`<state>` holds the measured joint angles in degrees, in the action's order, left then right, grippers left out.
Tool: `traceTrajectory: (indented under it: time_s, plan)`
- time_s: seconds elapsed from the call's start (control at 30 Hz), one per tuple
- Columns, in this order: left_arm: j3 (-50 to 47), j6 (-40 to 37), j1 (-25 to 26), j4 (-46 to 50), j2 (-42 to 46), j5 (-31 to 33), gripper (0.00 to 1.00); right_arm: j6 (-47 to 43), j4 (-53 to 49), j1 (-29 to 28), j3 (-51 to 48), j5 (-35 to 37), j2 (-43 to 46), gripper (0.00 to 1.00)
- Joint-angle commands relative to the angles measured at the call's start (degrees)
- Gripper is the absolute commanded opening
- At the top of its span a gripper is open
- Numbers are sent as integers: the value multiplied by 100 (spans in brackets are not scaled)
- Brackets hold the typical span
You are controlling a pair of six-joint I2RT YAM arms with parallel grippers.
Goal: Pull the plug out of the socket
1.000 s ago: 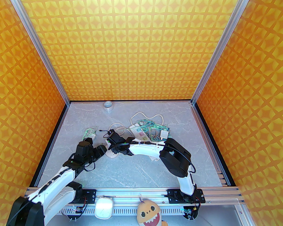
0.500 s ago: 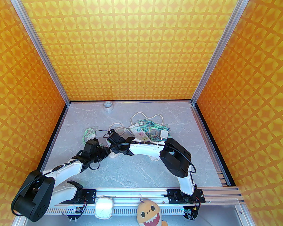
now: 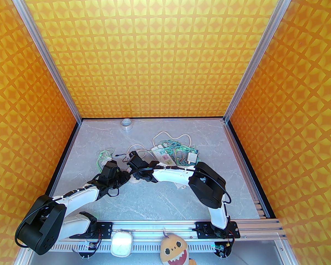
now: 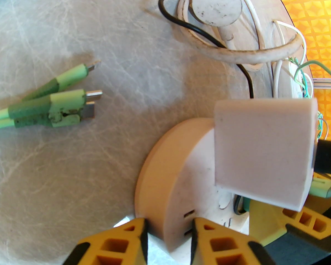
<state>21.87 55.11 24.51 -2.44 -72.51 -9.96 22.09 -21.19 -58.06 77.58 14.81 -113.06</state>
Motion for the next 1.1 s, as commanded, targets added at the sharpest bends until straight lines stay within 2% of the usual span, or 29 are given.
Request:
traceTrajectory:
  time_s: [0.0, 0.13, 0.37, 0.6, 0.7, 0.87, 1.07]
  plan:
    - [-122, 7, 48, 718, -369, 414, 27, 224, 203, 33, -58, -633, 417, 24]
    - [-120, -2, 54, 736, -384, 411, 26, 272, 241, 46, 4, -824, 431, 24]
    - [45, -32, 113, 824, -504, 415, 26, -73, -494, -402, 623, 33, -53, 25]
    - [112, -41, 155, 888, -627, 407, 26, -38, -419, -428, 491, 126, -77, 25]
    - [117, -58, 154, 927, -646, 433, 26, 93, -223, -265, 311, -190, 102, 24]
    - [129, -80, 152, 960, -694, 448, 25, 555, 424, 250, -219, -1198, 482, 24]
    - [138, -80, 150, 937, -731, 450, 26, 560, 382, 328, -167, -1421, 489, 25]
